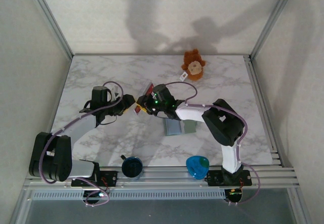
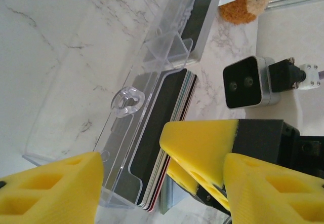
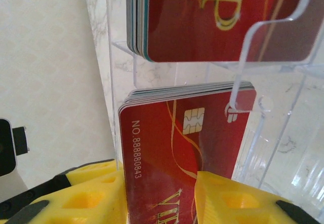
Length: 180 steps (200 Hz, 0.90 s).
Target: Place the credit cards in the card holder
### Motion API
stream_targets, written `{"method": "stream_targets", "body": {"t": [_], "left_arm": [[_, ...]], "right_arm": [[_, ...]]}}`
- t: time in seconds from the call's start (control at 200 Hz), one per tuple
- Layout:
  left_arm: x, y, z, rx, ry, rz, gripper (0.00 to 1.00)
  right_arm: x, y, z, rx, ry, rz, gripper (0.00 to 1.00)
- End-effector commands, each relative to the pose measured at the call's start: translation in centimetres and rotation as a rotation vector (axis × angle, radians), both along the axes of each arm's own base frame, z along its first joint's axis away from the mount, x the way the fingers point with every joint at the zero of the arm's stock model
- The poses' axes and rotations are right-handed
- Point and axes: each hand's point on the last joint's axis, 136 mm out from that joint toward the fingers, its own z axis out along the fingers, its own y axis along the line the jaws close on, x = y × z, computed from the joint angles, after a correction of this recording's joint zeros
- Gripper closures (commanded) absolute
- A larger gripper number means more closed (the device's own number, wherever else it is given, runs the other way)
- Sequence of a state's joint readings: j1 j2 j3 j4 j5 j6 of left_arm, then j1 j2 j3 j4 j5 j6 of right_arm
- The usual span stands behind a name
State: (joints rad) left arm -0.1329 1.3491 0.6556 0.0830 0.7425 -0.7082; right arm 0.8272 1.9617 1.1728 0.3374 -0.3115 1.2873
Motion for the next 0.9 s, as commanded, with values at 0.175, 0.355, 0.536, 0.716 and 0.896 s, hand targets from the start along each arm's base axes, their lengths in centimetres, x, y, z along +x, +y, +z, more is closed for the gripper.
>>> {"method": "stream_targets", "body": {"t": [0.175,0.355,0.536,0.716,0.896], "left_arm": [[-1.8,-1.0,-0.5,-0.051,0.041,-0.062,0.37],[-1.8,-0.6,-0.7,-0.012,0.046,-0.053,0.35],[-2.0,-0.3,-1.1,0.005,0.053,-0.043,0.34],[-2.3,-0.8,-0.5,-0.033,0.041,-0.059,0.42],[-2.6,-1.3,-0.7,-0.074,0.058,-0.084,0.57]], "right_arm": [[0.0,0.6,1.6,0.002,-0.038,0.027,0.68],[-0.2,-0.1,1.6,-0.044,-0.046,0.026,0.68],[-0.2,-1.1,1.7,-0.082,-0.056,0.035,0.63],[-0.5,-0.3,2.0,-0.061,-0.047,0.078,0.50],[-0.3,0.4,2.2,-0.041,-0.032,0.081,0.48]]}}
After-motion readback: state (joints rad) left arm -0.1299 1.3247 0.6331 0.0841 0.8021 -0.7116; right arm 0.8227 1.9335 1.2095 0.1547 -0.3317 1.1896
